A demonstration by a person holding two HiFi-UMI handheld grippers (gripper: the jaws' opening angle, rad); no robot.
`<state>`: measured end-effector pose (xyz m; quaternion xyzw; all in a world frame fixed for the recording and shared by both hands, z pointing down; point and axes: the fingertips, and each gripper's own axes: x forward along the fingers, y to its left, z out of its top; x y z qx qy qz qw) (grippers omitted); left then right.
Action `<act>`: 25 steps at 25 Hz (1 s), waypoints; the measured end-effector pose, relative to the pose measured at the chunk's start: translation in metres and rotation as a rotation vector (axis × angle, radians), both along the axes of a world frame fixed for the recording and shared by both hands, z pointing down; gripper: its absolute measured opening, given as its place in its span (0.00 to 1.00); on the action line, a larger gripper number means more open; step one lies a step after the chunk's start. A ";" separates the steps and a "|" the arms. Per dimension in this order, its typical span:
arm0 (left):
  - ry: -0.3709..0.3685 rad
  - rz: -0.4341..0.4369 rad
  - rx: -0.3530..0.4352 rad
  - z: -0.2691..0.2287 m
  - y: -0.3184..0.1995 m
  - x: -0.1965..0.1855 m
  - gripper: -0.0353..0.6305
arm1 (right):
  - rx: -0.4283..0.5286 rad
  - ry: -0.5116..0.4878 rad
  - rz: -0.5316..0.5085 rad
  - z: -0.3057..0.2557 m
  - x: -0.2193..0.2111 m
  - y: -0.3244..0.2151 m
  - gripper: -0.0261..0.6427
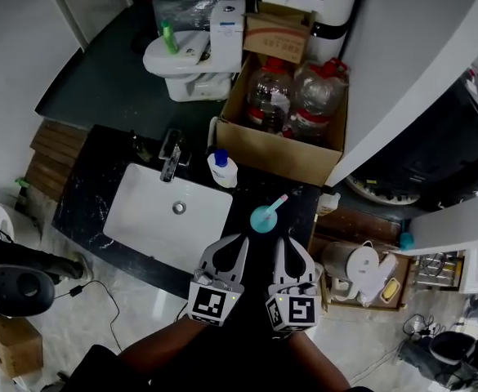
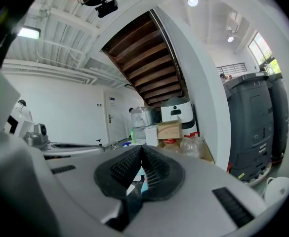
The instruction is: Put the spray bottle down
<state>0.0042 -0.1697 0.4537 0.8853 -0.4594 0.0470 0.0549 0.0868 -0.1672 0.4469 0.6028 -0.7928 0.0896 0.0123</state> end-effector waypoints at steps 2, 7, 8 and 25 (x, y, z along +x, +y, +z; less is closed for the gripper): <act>-0.005 -0.013 -0.007 0.001 0.002 -0.002 0.07 | 0.024 -0.001 -0.002 -0.005 -0.002 -0.001 0.06; -0.012 -0.027 0.003 -0.006 0.003 -0.002 0.07 | 0.048 0.047 -0.002 -0.009 -0.003 -0.001 0.06; -0.010 -0.025 0.007 -0.008 0.003 -0.002 0.07 | 0.047 0.052 0.000 -0.009 -0.002 -0.001 0.06; 0.001 -0.003 0.017 -0.016 0.002 0.009 0.07 | 0.041 0.106 0.010 -0.007 0.000 0.004 0.06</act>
